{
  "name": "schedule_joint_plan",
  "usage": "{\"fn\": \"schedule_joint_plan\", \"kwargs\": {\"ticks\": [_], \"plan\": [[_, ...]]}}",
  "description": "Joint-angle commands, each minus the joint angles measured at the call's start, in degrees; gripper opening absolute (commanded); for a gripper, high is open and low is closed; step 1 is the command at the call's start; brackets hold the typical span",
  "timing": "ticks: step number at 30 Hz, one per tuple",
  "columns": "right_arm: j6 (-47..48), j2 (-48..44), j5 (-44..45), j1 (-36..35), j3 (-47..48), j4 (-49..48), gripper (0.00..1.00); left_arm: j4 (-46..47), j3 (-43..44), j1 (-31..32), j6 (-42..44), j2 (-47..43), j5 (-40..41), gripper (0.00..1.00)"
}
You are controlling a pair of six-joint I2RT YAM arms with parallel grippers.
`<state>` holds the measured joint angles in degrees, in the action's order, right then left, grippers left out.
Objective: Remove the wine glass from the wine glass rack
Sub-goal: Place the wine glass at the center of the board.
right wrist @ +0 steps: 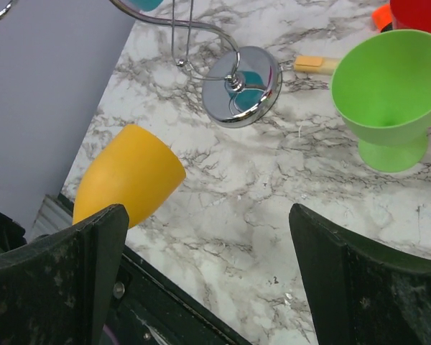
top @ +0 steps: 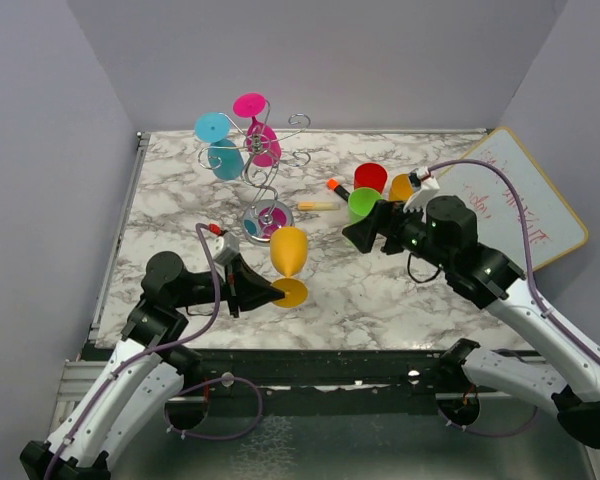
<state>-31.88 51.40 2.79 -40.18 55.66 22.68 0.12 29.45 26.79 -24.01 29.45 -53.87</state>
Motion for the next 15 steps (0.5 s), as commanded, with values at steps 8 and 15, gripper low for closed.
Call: {"fn": "schedule_joint_plan", "kwargs": {"ticks": [8, 15], "plan": [[0.67, 7.63, -40.57, 15.15, 0.82, -8.53, 1.0, 1.36, 2.34, 3.8, 12.42, 1.37, -8.88, 0.0], [1.46, 9.02, -46.2, 15.72, 1.15, -11.33, 1.0, 4.41, 3.37, 11.08, 18.08, 3.96, -9.07, 0.0]]}}
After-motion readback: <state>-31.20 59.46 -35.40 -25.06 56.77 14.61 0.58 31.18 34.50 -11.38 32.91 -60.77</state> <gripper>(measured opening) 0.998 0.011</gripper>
